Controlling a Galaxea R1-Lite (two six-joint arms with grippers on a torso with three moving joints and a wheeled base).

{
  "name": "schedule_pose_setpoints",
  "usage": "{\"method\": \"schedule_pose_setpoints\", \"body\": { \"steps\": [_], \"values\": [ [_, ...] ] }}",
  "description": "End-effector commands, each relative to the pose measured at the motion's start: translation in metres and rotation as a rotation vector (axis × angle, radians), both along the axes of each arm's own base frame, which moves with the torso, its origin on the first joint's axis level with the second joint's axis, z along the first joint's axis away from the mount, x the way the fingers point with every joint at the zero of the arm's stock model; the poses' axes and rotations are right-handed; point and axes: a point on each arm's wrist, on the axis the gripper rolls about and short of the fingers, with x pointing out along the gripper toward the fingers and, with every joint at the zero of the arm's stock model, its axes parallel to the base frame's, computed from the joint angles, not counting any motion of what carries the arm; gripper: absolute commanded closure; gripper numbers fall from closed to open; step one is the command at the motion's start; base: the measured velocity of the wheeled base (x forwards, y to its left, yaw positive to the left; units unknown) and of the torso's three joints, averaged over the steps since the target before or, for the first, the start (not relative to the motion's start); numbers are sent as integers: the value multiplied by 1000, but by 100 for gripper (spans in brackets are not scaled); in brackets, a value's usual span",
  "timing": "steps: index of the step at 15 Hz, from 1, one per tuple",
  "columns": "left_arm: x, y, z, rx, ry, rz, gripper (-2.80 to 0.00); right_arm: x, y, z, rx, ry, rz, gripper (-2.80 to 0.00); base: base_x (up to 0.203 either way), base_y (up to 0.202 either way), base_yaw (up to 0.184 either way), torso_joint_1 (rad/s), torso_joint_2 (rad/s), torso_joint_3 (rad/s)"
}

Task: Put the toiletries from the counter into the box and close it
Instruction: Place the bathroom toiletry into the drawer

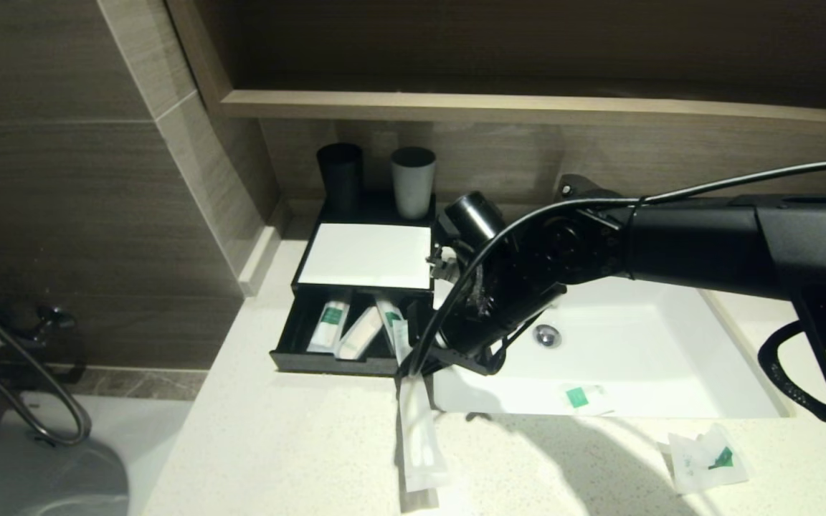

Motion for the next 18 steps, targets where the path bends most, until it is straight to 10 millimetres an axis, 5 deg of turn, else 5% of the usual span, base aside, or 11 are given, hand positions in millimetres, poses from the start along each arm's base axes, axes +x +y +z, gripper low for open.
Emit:
{"method": "schedule_pose_setpoints", "body": {
  "steps": [1, 18],
  "values": [
    [0, 0, 0, 0, 0, 1, 0, 1, 1, -1, -1, -10, -10, 0, 0, 0, 0, 0, 0, 0],
    [0, 0, 0, 0, 0, 1, 0, 16, -2, -4, 28, -47, -40, 0, 0, 0, 0, 0, 0, 0]
  ]
}}
